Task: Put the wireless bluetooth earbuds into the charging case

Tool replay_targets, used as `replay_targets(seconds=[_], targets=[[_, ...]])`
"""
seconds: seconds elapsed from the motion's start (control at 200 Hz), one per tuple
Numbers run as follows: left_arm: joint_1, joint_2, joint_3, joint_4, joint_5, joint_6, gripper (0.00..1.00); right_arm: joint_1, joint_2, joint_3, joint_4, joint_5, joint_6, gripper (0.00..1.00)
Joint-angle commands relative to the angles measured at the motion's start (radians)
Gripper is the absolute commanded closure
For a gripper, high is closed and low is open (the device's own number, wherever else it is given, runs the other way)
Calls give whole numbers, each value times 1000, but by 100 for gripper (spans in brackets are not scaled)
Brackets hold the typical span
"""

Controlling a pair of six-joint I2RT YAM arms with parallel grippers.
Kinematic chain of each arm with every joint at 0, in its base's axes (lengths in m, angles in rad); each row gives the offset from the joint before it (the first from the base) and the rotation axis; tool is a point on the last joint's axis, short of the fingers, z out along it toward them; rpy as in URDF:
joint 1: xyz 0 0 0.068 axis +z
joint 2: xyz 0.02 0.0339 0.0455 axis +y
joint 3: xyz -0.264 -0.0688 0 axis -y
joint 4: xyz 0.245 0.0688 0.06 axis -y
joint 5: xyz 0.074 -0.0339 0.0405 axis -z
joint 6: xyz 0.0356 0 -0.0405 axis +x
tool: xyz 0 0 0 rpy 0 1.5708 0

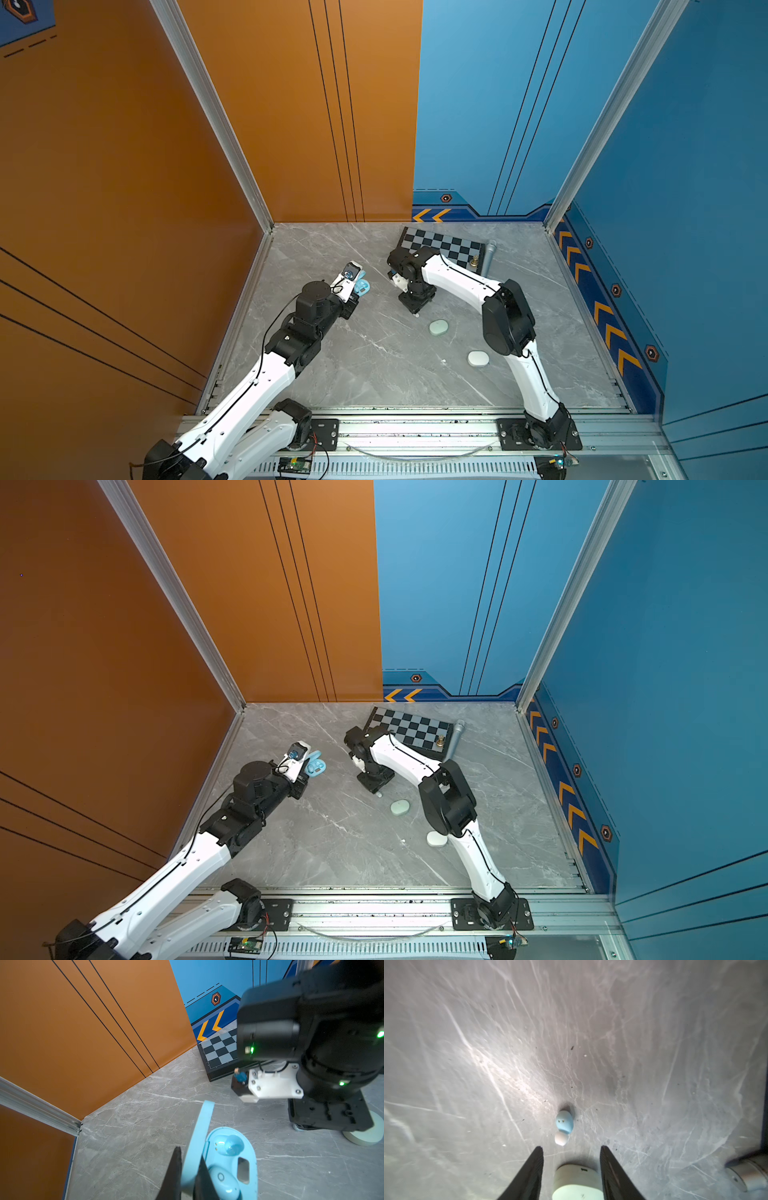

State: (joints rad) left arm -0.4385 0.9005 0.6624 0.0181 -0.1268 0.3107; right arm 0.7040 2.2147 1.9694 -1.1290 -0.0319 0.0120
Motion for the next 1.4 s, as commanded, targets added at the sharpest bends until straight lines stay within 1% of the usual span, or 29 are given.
replay_targets(seconds=[0.0,0.075,0.145,0.205,0.285,0.425,0.601,0.836,0.856,0.881,1.021,1.211,1.316,1.396], targets=[[6,-4,18,31,16,1,100,-77,-87,-35,80,-164,218,53],[5,-6,19,31,16,-1,100,-100,-109,-76,110,-202,332,54],[1,-3,19,31,17,-2,100,-98,-114,-100,126,-215,348,54],[-2,-2,18,34,18,-4,100,-87,-98,-101,124,-216,321,54],[-9,1,16,39,19,-5,100,-76,-70,-95,123,-230,249,54],[-20,-3,14,38,11,-10,100,-51,-5,-54,89,-181,106,54],[-39,-4,12,38,-5,-15,100,-16,56,-24,72,-76,-4,53],[-45,16,24,38,-5,-13,100,-9,101,-24,72,15,-60,53],[-45,18,24,39,-5,-13,100,16,104,-26,72,17,-64,54],[-45,21,27,39,-5,-13,100,22,107,-26,70,19,-69,54],[-48,33,33,39,-5,-13,100,28,109,-46,66,18,-84,58],[-50,40,37,39,-7,-13,100,32,91,-85,68,12,-80,67],[-51,41,37,40,-7,-13,100,31,87,-99,69,15,-72,67],[-54,41,37,41,-8,-13,100,30,89,-108,69,22,-69,64]])
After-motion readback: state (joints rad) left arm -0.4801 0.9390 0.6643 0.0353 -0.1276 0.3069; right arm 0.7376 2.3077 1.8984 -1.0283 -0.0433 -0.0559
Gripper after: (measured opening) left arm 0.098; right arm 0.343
